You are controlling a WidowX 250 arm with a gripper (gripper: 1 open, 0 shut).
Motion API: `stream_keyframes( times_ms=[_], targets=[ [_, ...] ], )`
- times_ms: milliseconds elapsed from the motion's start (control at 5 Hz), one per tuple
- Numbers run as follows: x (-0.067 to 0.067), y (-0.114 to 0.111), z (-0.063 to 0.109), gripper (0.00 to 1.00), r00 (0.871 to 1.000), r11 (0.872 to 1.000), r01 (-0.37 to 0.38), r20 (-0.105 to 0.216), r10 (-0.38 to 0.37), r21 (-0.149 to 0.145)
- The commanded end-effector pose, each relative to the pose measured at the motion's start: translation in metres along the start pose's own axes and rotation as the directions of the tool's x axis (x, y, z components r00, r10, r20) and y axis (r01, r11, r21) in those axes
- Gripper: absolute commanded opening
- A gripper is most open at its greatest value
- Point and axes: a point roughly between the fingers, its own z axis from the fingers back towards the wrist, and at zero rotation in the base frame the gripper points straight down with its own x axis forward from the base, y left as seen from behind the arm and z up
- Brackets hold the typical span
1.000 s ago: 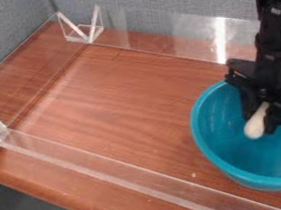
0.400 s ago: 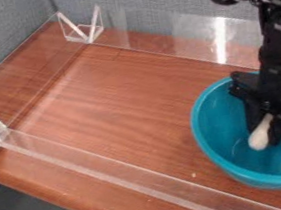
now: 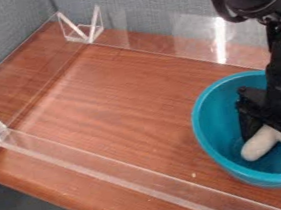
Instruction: Put the mushroom in the blue bowl
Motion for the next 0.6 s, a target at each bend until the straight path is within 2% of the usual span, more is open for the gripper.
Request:
stream_keyframes(
  times_ms=[0,200,400],
  targets=[
    [0.005,-0.001,0.025,1.00,0.999,1.000,-0.008,0.049,0.007,0.024],
    [0.005,0.002,0.040,1.00,0.998,0.998,-0.022,0.065,0.018,0.057],
    [0.006,0.007,0.067,1.00,0.995,0.994,-0.047,0.096,0.037,0.100]
  ],
)
